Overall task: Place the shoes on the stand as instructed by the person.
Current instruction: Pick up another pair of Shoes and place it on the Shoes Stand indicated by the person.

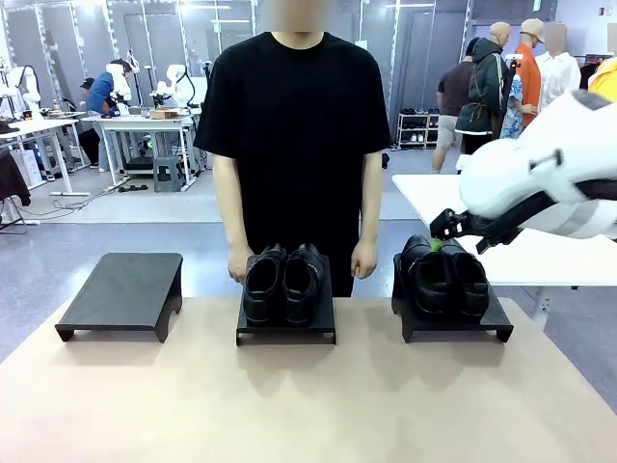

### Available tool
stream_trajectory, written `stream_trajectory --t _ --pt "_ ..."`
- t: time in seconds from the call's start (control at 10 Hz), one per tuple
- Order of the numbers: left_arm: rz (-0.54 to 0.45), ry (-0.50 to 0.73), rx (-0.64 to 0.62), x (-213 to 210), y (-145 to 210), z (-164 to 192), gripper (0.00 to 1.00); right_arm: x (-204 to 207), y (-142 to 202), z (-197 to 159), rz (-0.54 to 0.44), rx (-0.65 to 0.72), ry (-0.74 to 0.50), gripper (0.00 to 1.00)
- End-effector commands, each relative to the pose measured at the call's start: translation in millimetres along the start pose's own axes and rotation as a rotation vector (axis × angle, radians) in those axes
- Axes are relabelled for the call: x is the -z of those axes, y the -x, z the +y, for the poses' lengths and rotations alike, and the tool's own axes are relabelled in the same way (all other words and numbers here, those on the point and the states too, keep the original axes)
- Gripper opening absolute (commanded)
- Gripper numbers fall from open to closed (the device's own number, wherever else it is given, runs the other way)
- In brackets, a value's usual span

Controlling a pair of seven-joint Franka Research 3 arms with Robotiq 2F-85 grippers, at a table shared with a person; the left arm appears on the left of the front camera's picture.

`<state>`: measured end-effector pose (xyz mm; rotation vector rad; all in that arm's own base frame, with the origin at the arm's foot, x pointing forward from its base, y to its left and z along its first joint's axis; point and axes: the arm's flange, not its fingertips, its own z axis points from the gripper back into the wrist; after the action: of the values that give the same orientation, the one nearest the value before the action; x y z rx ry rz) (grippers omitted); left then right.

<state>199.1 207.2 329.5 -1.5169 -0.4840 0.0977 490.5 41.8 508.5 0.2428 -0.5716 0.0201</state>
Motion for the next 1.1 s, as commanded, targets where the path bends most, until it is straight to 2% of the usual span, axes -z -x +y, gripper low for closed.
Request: stream_trajectory --t 0.0,0.3,0.5,0.7,0.9,1.0 --pt "-0.004 0.012 0.009 -1 0 -1 1.00 -37 31 -42 0.054 0.038 -0.129 1.00" --pt "-0.004 0.012 0.009 -1 0 -1 1.00 -85 85 -104 0.100 0.129 -0.360 1.00" --pt "-0.004 0.012 0.009 -1 0 -1 1.00 -113 128 -162 0.171 0.168 -0.620 1.00" --pt "-0.004 0.012 0.009 -1 0 -1 1.00 -131 169 -218 0.135 0.228 -0.832 1.00" --pt "-0.004 0.012 0.009 -1 0 -1 1.00 -128 219 -275 0.111 0.383 -0.922 1.00" --pt "-0.004 0.012 0.009 -1 0 -1 1.00 -122 243 -295 0.096 0.405 -0.987 1.00"
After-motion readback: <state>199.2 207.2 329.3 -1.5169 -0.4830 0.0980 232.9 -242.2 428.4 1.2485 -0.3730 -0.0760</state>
